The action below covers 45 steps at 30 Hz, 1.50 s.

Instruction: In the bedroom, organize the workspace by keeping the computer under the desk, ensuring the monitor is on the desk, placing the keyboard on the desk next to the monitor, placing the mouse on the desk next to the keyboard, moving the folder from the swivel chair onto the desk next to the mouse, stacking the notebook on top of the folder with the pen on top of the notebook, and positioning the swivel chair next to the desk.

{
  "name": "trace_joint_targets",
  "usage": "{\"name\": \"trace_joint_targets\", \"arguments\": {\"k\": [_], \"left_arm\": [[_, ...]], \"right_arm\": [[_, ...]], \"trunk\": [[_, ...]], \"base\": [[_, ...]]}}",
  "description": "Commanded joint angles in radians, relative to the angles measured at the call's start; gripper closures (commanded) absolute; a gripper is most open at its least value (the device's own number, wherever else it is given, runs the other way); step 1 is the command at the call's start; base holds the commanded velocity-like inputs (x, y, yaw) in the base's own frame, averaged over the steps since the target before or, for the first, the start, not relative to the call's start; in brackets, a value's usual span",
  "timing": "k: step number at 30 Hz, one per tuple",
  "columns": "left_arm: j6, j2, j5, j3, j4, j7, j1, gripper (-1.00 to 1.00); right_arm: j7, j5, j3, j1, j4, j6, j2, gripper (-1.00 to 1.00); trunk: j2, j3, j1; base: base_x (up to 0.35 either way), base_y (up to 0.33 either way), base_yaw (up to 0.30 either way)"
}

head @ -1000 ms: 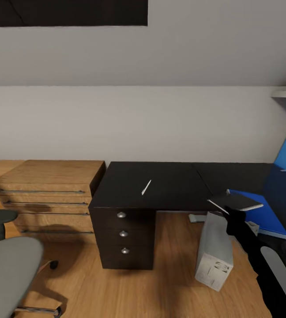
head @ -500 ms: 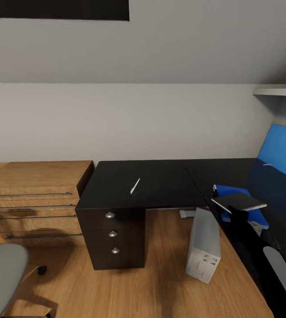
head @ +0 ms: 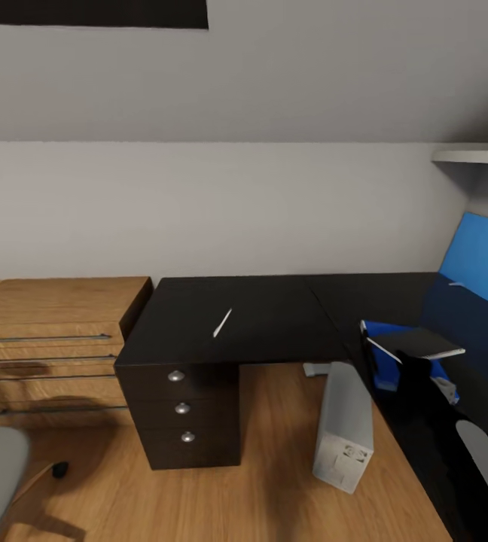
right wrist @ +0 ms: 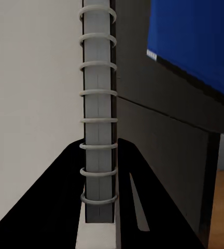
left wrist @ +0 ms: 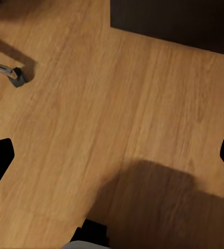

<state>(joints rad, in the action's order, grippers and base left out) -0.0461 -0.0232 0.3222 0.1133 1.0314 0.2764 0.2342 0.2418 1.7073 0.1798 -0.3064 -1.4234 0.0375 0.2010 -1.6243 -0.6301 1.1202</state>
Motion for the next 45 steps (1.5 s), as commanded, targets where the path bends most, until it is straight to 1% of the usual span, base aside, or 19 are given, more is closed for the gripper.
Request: {"name": "trace_joint_targets", "arguments": {"k": [1, 7, 15, 18, 22, 25, 37, 38, 41, 45], "left_arm": [[-0.007, -0.001, 0.011, 0.005, 0.001, 0.007, 0.0, -1.0], [-0.023, -0.001, 0.01, 0.005, 0.001, 0.007, 0.0, -1.0], [-0.026, -0.001, 0.011, 0.005, 0.001, 0.006, 0.0, -1.0], [-0.026, -0.001, 0.011, 0.005, 0.001, 0.007, 0.0, -1.0], [-0.026, 0.0, 0.011, 0.005, 0.001, 0.006, 0.0, -1.0], [-0.027, 0.0, 0.01, 0.005, 0.001, 0.007, 0.0, -1.0], [-0.038, -0.001, 0.011, 0.008, 0.001, 0.006, 0.0, -1.0], [-0.039, -0.001, 0.011, 0.007, 0.001, 0.006, 0.0, -1.0], [-0.04, -0.001, 0.011, 0.007, 0.001, 0.006, 0.0, -1.0], [-0.04, 0.0, 0.011, 0.007, 0.001, 0.006, 0.0, -1.0]], "right_arm": [[0.003, 0.006, 0.002, 0.0, -0.001, 0.004, 0.0, 1.0], [0.005, 0.005, 0.005, 0.0, 0.0, 0.002, 0.0, 1.0], [0.009, 0.002, 0.006, -0.001, 0.006, 0.001, 0.0, 1.0], [0.016, -0.007, 0.006, -0.001, 0.008, 0.001, 0.0, 1.0], [0.033, -0.028, 0.006, 0.0, 0.009, 0.001, 0.0, 1.0], [0.041, -0.035, 0.006, -0.001, 0.01, 0.001, 0.0, 1.0], [0.047, -0.045, 0.006, -0.002, 0.018, 0.001, 0.0, 1.0], [0.047, -0.069, 0.006, -0.002, 0.032, 0.001, 0.0, 1.0], [0.048, -0.092, 0.006, -0.002, 0.037, 0.002, 0.0, 1.0], [0.062, -0.106, 0.006, -0.003, 0.042, 0.002, 0.0, 1.0]], "trunk": [[0.0, -0.001, 0.0], [0.0, -0.001, 0.0], [0.0, -0.001, 0.0], [0.0, -0.001, 0.0], [0.0, -0.001, 0.0], [0.0, -0.001, 0.0], [0.0, -0.001, 0.0], [0.0, -0.001, 0.0], [0.0, -0.001, 0.0], [0.0, -0.001, 0.0]], "base": [[0.26, -0.191, 0.0], [0.19, -0.148, 0.0], [0.027, -0.022, 0.0], [0.003, -0.002, 0.0], [0.001, -0.001, 0.0], [0.0, 0.0, 0.0], [0.048, 0.0, 0.0], [0.018, 0.0, 0.0], [0.011, 0.0, 0.0], [0.004, 0.0, 0.0]]}}
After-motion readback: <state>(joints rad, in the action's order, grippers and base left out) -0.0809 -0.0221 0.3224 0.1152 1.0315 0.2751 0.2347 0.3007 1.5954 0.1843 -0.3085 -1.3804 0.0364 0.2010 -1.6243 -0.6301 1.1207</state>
